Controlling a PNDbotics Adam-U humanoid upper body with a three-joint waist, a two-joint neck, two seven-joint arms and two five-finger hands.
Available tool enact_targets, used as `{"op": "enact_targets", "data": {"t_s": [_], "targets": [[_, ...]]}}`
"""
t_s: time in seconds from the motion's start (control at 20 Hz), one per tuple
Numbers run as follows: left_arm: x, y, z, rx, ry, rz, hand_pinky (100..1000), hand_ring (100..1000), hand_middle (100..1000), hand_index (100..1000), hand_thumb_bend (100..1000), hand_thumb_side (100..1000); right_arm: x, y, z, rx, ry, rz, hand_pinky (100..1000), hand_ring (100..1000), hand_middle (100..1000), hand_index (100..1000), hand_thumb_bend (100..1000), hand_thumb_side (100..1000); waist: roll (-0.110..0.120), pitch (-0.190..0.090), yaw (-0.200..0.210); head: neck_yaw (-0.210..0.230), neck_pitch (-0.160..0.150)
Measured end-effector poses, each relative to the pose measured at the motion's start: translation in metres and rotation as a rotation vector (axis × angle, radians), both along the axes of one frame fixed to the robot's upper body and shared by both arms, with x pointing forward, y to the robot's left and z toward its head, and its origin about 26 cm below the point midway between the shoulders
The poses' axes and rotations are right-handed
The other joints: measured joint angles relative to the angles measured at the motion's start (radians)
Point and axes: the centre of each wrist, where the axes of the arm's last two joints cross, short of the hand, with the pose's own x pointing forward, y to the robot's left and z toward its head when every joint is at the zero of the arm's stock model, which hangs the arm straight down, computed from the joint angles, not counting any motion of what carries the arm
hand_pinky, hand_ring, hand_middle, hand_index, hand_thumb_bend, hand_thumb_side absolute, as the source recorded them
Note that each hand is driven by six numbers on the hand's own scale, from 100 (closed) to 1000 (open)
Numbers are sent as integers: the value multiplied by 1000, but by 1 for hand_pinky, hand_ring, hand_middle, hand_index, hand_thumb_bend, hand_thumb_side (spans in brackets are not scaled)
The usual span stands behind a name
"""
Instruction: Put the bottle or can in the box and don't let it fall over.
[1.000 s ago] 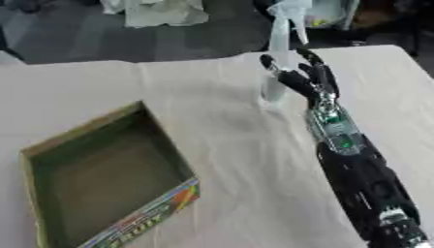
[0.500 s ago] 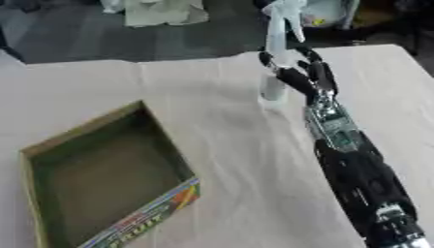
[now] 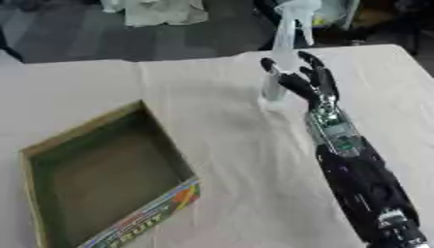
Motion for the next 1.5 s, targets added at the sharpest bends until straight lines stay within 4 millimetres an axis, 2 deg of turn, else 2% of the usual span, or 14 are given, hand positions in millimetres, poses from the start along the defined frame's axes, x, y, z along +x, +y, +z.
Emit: {"op": "enact_targets", "data": {"t_s": [0.35,1.5], "targets": [[0,0,0,0,0,0,787,779,734,787,606,766,-3,0,2,-2,-1,-12,749,995,1000,914,757,336,1,0,-1,0,0],[0,0,-1,-3,0,-2,788,780,734,782,603,766,0,10,20,1,-7,-8,706,955,1000,904,771,284,1,0,-1,0,-8]]}}
